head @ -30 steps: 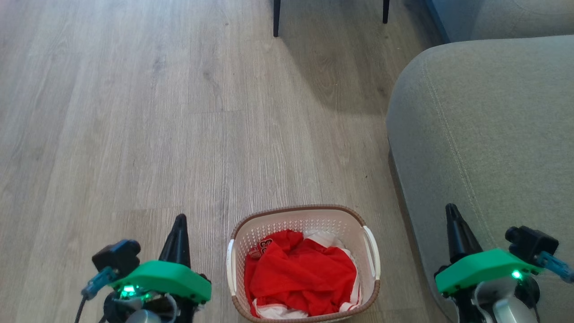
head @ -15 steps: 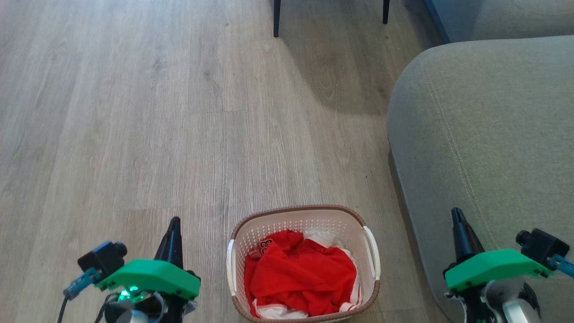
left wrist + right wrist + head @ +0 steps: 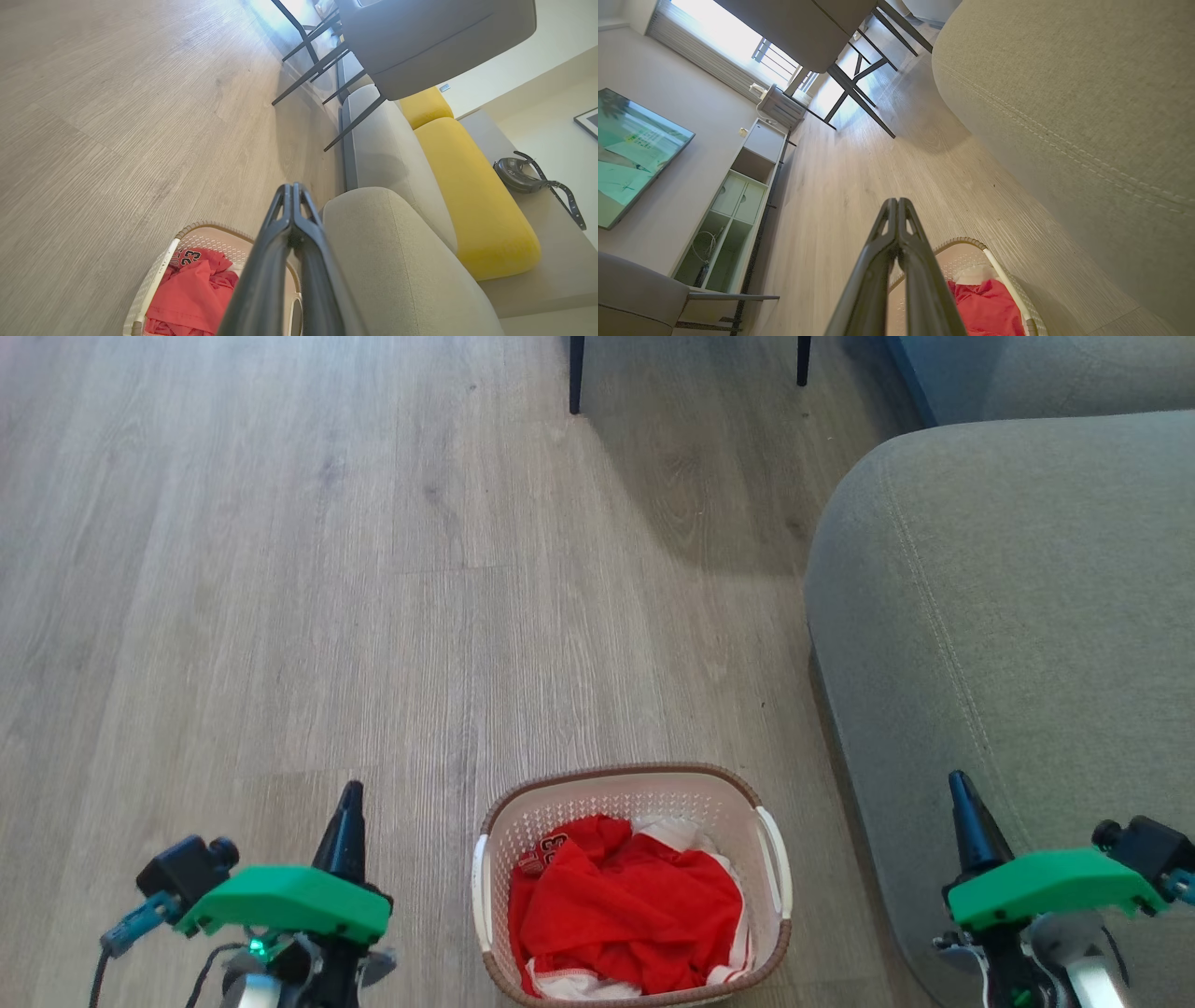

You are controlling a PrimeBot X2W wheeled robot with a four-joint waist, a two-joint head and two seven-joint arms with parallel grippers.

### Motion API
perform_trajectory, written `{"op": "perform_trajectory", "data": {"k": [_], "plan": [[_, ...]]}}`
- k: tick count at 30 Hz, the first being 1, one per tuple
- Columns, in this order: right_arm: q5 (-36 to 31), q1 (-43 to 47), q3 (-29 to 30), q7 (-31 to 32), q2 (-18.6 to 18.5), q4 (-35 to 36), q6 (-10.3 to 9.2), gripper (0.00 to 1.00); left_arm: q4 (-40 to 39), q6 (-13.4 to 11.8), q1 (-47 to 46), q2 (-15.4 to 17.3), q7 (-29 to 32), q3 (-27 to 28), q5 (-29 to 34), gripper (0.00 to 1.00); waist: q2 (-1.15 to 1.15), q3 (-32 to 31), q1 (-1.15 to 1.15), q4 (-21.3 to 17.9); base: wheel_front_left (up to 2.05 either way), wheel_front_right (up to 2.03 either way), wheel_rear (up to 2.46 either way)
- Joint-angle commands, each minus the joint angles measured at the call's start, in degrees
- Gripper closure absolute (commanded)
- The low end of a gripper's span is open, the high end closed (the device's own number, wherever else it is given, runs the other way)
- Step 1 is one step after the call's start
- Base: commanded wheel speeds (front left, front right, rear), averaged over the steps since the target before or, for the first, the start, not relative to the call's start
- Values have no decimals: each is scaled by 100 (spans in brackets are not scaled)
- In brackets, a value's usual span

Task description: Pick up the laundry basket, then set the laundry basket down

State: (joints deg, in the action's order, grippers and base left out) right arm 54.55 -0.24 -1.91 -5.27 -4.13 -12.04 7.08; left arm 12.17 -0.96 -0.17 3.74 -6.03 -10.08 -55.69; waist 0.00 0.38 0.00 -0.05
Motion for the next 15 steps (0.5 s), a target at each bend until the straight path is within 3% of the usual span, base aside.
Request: {"op": "perform_trajectory", "data": {"k": [1, 15], "plan": [[159, -323, -1, 32, -63, 159, 21, 100, -152, 67, -303, 93, 37, 205, -156, 100, 0, -1, 0, 0, 0, 0, 0], [1033, -381, 146, 258, -54, 79, 26, 100, -77, 247, -366, 99, 265, 475, -1020, 100, 0, -5, 0, 1, 0, 0, 0]]}}
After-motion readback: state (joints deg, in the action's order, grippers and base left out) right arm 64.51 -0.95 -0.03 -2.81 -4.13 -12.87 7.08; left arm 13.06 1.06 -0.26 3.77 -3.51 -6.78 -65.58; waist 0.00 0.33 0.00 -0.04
